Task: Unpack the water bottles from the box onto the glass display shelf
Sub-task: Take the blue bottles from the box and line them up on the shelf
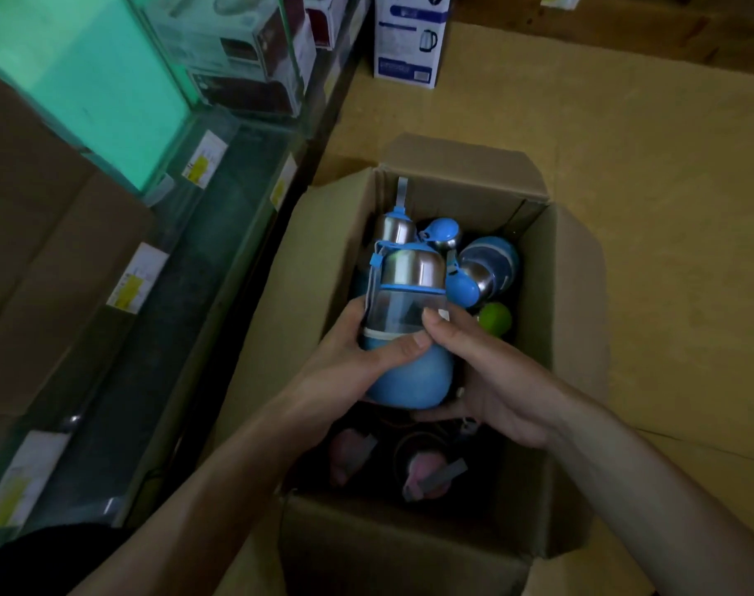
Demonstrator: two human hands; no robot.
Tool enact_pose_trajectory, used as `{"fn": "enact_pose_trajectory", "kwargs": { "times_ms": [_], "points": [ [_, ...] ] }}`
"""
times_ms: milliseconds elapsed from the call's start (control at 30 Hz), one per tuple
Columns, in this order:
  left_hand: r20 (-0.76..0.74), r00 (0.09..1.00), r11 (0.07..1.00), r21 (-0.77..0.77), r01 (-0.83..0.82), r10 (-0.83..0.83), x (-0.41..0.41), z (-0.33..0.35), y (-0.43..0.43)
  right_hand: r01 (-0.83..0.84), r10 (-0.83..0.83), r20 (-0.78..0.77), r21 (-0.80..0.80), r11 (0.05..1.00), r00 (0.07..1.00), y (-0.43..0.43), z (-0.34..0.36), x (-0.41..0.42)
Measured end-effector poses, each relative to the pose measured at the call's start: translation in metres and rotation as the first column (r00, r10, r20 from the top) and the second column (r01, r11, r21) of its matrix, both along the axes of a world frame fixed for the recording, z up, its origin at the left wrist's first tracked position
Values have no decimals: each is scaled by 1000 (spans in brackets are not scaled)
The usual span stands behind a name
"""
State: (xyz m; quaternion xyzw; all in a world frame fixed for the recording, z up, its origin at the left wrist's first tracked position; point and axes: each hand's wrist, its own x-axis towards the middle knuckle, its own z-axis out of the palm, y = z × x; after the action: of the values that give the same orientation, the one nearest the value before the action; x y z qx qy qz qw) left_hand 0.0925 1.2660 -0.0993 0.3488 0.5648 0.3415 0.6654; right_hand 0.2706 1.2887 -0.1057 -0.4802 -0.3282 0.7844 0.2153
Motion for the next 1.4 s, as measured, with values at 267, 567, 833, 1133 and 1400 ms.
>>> {"fn": "enact_pose_trajectory", "kwargs": {
  "times_ms": [267, 567, 833, 1133, 1400],
  "points": [
    [-18, 1000, 999, -37, 0, 0, 6, 24, -5, 150, -150, -7, -57, 987, 989, -5, 25, -7],
    [-157, 988, 995, -96, -16, 0, 12, 54, -37, 203, -186, 117, -156, 967, 975, -38, 50, -16],
    [-155, 987, 974, -227, 3, -39, 15, 95, -70, 112, -82, 152, -202, 973, 985, -67, 109, -9],
    [-75, 995, 969, -242, 40, -60, 26, 254, -81, 120, -84, 170, -211, 970, 982, -83, 260, 8],
    [-81, 991, 987, -135, 91, -102, 26, 395, -84, 128, -106, 167, -129, 983, 980, -88, 408, 15]
  ]
}}
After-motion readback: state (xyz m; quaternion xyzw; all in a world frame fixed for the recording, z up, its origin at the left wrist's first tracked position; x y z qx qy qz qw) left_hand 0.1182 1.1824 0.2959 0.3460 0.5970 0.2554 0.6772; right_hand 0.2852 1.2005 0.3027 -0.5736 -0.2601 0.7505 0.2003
